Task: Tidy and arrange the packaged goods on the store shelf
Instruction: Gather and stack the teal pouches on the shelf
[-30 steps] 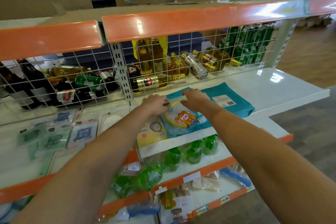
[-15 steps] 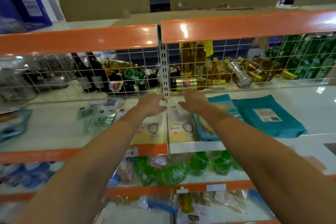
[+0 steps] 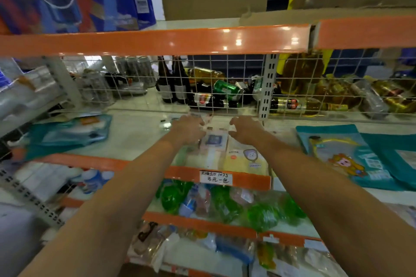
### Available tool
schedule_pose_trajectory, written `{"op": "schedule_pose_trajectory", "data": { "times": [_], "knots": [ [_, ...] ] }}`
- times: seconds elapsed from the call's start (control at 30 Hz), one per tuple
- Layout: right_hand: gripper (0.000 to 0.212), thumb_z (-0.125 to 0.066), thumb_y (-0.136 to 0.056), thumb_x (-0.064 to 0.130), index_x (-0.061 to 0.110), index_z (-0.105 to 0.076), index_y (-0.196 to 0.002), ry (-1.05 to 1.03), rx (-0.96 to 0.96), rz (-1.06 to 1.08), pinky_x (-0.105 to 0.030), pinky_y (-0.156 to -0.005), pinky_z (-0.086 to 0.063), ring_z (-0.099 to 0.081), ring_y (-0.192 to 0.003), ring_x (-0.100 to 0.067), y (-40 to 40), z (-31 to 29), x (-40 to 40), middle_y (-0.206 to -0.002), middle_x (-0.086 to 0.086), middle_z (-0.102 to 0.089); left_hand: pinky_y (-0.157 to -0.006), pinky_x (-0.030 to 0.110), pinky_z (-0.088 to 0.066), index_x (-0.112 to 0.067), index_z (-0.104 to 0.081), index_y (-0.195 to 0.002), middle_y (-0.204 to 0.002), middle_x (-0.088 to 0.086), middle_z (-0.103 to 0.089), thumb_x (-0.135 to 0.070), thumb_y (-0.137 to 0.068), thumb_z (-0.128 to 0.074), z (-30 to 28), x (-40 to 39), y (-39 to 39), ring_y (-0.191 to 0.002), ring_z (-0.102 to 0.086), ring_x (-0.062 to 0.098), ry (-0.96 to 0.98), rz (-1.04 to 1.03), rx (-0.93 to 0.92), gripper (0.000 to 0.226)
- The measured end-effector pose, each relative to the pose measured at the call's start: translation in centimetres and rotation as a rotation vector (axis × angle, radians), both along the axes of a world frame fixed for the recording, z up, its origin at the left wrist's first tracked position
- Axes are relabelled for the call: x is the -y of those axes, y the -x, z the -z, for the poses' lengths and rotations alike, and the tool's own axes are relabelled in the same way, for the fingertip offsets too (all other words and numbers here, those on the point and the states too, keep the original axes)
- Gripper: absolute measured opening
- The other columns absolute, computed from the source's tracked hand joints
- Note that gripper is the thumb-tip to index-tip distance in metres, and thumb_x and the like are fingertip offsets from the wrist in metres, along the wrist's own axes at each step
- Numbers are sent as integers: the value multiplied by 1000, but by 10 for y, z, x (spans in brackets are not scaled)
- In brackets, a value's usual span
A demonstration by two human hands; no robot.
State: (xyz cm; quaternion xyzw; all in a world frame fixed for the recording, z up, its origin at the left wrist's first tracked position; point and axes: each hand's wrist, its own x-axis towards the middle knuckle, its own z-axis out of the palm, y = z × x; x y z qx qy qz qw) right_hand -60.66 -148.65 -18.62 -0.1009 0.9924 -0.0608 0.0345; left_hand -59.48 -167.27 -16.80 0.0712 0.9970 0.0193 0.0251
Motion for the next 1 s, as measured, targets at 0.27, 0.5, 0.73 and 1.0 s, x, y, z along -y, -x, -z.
{"op": "schedule_pose_trajectory", "data": {
  "times": [0.27,0.5,0.73,1.0],
  "knots": [
    [46,-43,-99,37,20,-39,-141,23,5,-29,-41,-107,-35,-38,-134,-28,4,-2,89,-146,-7,-42,-99,43,-37,-22,-49,-133,-133,7,-52,-46,-94,-46,-3,92,-12,-124,-44,29,25,-56,-58,46],
    [53,-40,-99,37,19,-31,-148,-17,5,-89,-43,-112,-28,-30,-140,-29,-1,10,163,-155,-8,-27,-103,45,-33,-26,-40,-140,-143,7,-41,-46,-95,-46,11,159,-23,-132,-36,29,28,-145,-32,50],
    [51,-40,-99,38,17,-33,-145,-34,-16,-224,-42,-109,-34,-32,-137,-29,13,11,221,-150,-9,-34,-105,45,-32,-26,-40,-139,-141,6,-44,-44,-95,-45,22,211,-20,-131,-37,28,-4,-220,-24,48],
    [50,-42,-99,38,19,-34,-144,18,-25,-353,-41,-107,-33,-37,-134,-27,53,6,280,-146,-8,-39,-104,47,-34,-26,-44,-137,-134,6,-50,-42,-94,-47,21,253,-1,-127,-42,28,11,-330,-56,47]
  ]
}}
